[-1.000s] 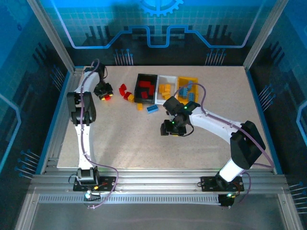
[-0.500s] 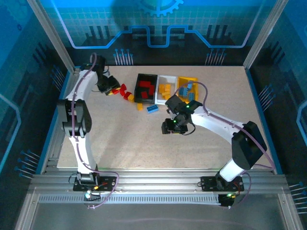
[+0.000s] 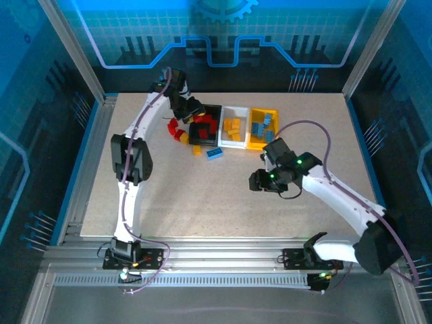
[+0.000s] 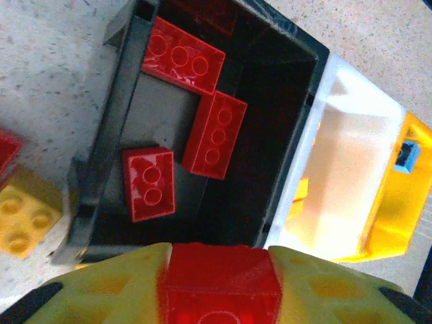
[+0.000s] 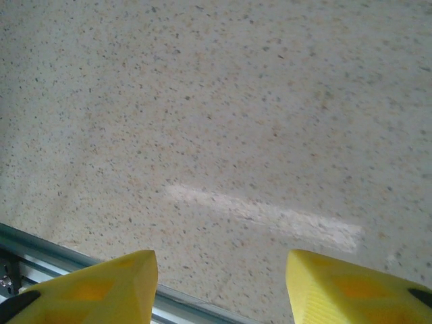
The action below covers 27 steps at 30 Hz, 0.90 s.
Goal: Sort the legos into containers by color
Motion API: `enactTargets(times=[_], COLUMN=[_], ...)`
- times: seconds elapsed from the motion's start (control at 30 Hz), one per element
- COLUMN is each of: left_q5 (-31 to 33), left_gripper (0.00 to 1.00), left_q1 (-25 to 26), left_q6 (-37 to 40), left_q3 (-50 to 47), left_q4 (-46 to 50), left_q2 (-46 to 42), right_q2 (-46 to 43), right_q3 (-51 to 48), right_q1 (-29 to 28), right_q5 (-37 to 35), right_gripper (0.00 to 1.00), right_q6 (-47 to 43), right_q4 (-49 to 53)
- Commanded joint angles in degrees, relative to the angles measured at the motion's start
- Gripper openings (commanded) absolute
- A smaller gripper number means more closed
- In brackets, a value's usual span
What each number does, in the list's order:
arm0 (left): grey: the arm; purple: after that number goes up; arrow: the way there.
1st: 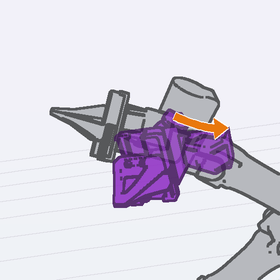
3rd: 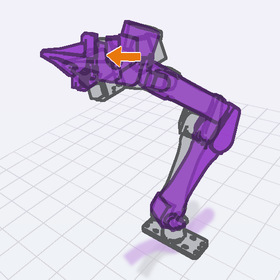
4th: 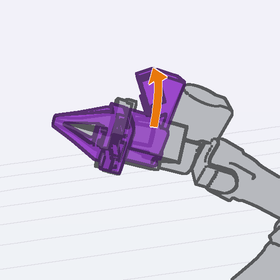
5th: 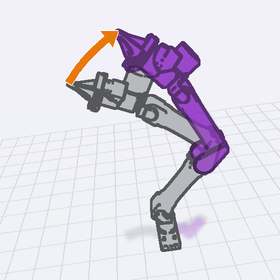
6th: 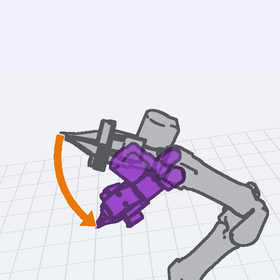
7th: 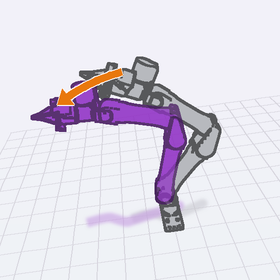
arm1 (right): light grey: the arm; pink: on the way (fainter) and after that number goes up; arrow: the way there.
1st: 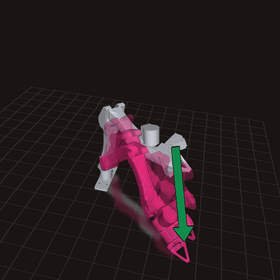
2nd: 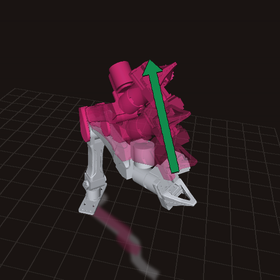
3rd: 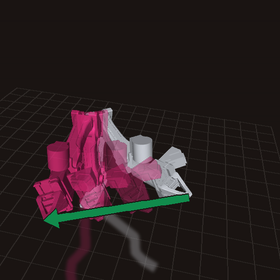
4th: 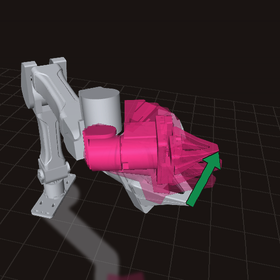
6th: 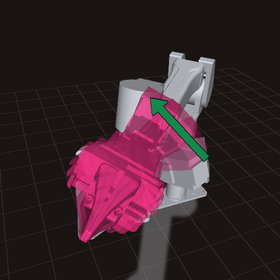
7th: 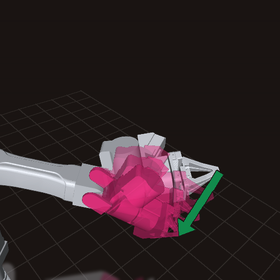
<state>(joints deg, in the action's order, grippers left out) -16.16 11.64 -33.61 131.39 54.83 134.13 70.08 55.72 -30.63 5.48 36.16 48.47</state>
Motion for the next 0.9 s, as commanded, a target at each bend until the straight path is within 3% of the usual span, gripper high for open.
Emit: enactTargets(times=[0.0, 0.23, 0.53, 0.7, 0.87], left_q5=[0.21, 0.2, 1.71, 3.2, 4.2], left_gripper=[0.43, 0.49, 0.61, 0.66, 0.71], left_q1=[0.53, 0.39, 0.4, 0.35, 0.38], left_q6=[-1.63, -1.72, 1.9, 5.33, 6.71], left_q3=[4.93, 10.12, 3.02, -7.46, -26.33], left_q4=[3.06, 3.54, 3.25, 2.59, -1.85], left_q2=[3.96, 7.65, -1.25, -10.46, -23.07], right_q2=[-4.34, -8.3, -3.1, 3.5, 13.07], right_q3=[-2.4, -5.01, -3.65, -0.23, 6.22], right_q1=[1.57, 2.58, 2.49, 2.29, 1.72], right_q5=[-1.08, -0.3, 3.49, 7.17, 8.66], right_gripper=[0.55, 0.54, 0.55, 0.55, 0.56], right_q6=[0.39, 1.61, 1.72, 2.48, 8.5], right_q4=[3.45, 3.93, -0.63, -5.02, -7.47])
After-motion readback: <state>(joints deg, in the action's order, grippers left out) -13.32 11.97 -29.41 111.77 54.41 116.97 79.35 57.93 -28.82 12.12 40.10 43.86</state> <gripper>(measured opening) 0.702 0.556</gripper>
